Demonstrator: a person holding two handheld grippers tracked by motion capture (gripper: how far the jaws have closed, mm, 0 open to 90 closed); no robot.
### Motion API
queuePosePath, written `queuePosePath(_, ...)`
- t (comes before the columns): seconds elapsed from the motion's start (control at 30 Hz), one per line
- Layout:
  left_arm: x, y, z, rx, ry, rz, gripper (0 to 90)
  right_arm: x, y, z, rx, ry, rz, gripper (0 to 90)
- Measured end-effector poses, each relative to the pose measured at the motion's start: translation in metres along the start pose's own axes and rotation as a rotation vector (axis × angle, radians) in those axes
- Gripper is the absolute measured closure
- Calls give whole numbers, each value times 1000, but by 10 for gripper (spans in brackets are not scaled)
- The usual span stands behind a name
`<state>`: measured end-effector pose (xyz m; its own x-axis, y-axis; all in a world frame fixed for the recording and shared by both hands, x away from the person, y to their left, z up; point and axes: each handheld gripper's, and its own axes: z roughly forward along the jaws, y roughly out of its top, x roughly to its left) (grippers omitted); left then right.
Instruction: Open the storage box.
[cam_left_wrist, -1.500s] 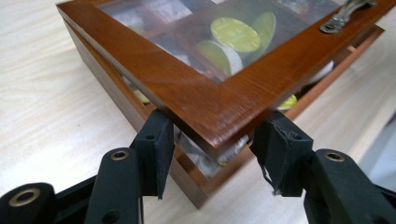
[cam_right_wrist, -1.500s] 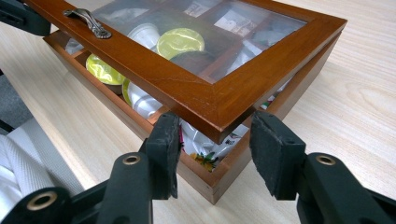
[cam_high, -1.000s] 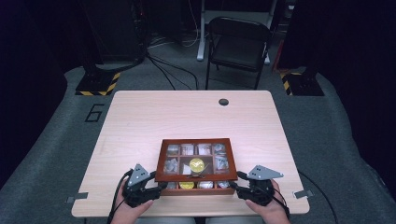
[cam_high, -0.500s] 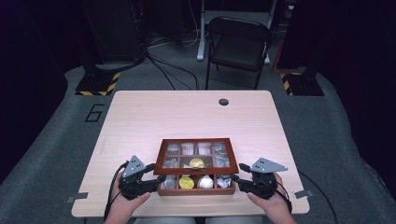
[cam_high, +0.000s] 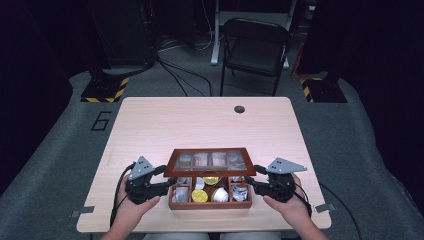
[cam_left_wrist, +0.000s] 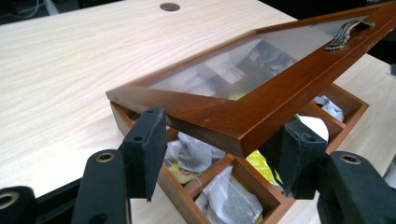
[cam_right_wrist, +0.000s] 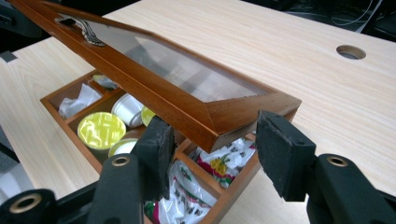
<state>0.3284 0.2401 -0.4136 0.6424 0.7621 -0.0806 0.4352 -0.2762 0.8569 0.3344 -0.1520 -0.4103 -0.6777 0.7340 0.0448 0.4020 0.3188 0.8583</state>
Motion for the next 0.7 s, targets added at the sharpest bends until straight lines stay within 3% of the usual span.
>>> queuePosePath(0.27,6,12,1,-26,-5,-17,416,-6,14,1,-14,0,-8,474)
queuePosePath(0.7,16,24,8,-48,26,-6,423,-16,31,6,-47,-12,-2,500)
